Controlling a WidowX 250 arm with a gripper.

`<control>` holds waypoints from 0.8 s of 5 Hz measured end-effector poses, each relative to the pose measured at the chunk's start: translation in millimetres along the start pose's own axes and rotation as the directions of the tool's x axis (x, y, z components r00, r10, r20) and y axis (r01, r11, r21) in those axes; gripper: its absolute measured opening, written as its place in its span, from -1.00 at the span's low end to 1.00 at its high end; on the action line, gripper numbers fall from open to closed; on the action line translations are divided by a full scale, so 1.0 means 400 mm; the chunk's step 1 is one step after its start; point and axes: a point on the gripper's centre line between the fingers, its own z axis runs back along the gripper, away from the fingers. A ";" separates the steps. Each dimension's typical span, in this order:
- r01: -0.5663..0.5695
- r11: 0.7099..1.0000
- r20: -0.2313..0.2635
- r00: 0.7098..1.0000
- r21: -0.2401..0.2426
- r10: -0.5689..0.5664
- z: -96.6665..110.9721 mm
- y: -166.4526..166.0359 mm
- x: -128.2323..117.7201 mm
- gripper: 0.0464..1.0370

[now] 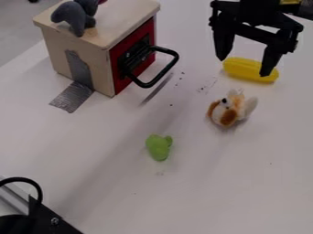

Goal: Picked yellow object and placed it next to the green object

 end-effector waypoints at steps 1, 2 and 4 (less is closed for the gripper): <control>-0.002 1.000 -0.032 0.999 0.005 0.002 -0.023 0.002 -0.009 0.93; 0.024 1.000 -0.061 0.998 0.008 -0.024 -0.052 0.012 0.011 0.93; 0.127 0.992 -0.021 0.992 0.001 -0.127 -0.076 0.052 0.098 0.93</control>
